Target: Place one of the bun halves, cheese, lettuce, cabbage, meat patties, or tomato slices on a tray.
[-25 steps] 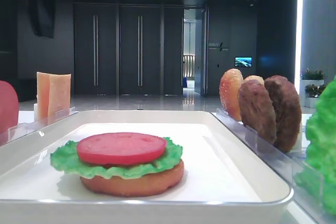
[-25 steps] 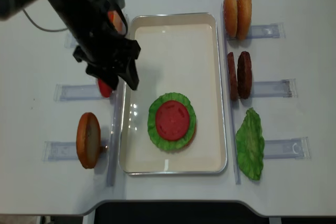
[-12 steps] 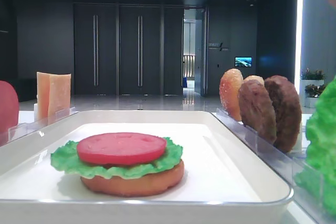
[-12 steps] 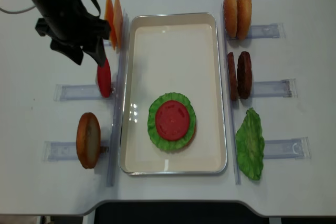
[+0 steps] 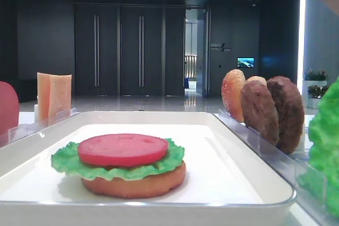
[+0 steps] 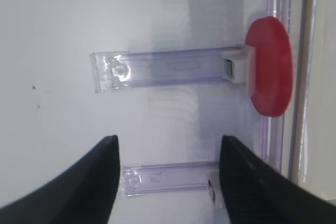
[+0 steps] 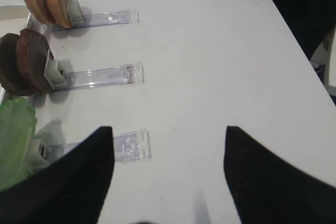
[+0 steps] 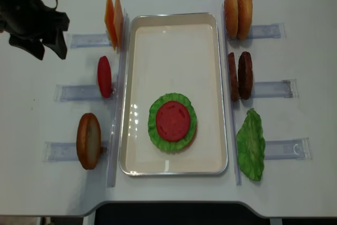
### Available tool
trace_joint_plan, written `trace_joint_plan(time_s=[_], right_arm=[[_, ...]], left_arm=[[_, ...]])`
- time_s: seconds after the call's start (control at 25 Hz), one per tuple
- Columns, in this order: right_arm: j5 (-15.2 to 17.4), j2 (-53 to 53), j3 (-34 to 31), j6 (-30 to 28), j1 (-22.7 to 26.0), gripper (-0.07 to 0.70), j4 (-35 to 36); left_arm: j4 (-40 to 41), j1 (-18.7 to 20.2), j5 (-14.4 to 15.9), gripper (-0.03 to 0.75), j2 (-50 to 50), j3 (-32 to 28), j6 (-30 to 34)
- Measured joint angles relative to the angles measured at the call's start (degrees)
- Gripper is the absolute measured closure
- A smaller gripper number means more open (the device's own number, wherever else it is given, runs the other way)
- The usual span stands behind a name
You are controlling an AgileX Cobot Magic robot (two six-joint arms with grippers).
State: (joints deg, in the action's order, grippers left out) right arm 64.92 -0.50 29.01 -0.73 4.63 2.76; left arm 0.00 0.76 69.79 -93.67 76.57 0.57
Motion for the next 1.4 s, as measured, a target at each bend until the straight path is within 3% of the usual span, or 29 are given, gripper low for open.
trace_joint_plan(time_s=[0.28, 0.72, 1.24, 1.4], right_arm=[[0.0, 0.0, 0.0, 0.0, 0.0, 0.197, 0.0], [0.0, 0.0, 0.0, 0.0, 0.0, 0.197, 0.0], [0.0, 0.0, 0.0, 0.0, 0.0, 0.197, 0.0], [0.0, 0.0, 0.0, 0.0, 0.0, 0.197, 0.0]], left_arm=[[0.4, -2.1, -0.1, 0.255, 6.2, -2.2, 0.3], [0.0, -2.1, 1.2, 0.255, 41.3, -26.4, 0.3], [-1.5, -2.1, 1.7, 0.255, 71.6, -40.0, 1.7], [-2.9, -2.1, -1.0, 0.255, 78.2, -43.6, 3.0]])
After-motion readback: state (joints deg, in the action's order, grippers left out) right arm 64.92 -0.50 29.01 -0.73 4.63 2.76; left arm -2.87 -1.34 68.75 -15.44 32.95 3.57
